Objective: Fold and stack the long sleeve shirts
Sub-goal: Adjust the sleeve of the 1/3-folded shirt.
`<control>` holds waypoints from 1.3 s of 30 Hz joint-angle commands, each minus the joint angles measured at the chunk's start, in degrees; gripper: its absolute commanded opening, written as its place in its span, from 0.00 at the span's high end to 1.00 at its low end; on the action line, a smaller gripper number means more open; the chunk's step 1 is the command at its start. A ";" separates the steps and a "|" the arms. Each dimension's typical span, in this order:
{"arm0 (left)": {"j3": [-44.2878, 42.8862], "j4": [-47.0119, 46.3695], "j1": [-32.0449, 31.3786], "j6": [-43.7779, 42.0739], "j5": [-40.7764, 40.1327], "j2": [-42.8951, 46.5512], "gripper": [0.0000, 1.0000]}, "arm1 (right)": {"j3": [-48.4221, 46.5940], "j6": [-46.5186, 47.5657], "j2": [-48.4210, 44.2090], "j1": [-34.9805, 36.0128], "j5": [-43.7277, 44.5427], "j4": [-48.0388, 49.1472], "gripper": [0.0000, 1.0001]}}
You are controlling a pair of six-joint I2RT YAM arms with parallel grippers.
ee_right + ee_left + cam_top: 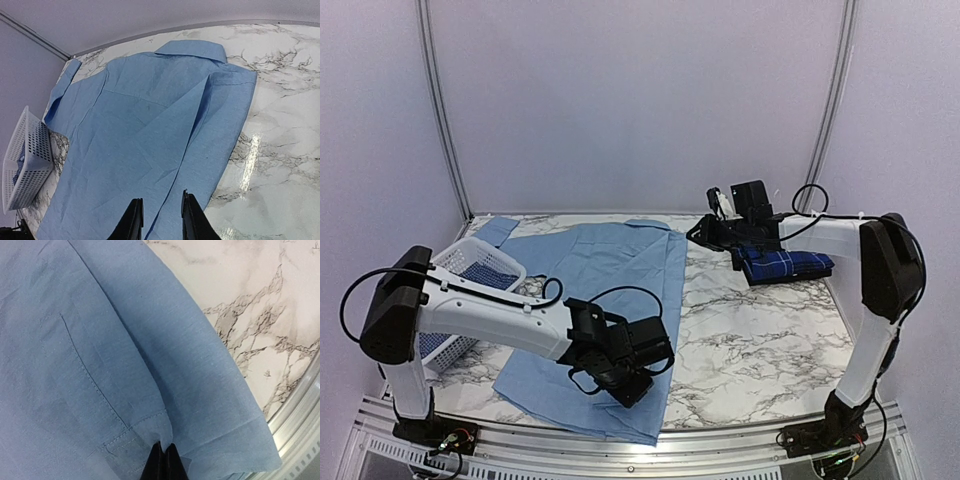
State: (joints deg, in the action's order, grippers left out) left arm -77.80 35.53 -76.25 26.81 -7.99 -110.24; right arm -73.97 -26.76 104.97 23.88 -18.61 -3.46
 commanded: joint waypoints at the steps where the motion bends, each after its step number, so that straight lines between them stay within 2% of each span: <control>1: -1.59 2.20 -0.30 -1.74 1.29 4.60 1.00 | -1.03 -0.22 -2.14 0.64 0.86 0.41 0.77; 9: -2.60 2.17 -0.30 -3.12 7.47 6.00 1.00 | -1.14 -0.26 -2.30 0.89 1.22 -0.10 0.77; 16: -2.18 2.20 -0.22 -2.79 7.56 4.79 1.00 | -2.00 0.40 -0.55 1.08 1.17 0.11 0.76; 26: -3.07 1.98 1.40 -2.34 6.87 2.32 1.00 | -11.59 0.92 13.35 1.05 -4.30 2.26 0.78; 34: -3.00 1.23 1.54 -3.69 10.33 1.41 0.99 | -24.76 0.19 26.62 0.66 -5.08 1.53 0.79; 39: -2.96 0.83 1.67 -4.35 11.59 0.38 0.92 | -33.36 -2.59 35.56 -0.68 -5.11 0.79 0.81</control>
State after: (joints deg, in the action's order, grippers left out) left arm -79.59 36.03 -75.00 23.59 1.58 -108.27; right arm -101.47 -27.09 135.87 24.10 -23.20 -2.59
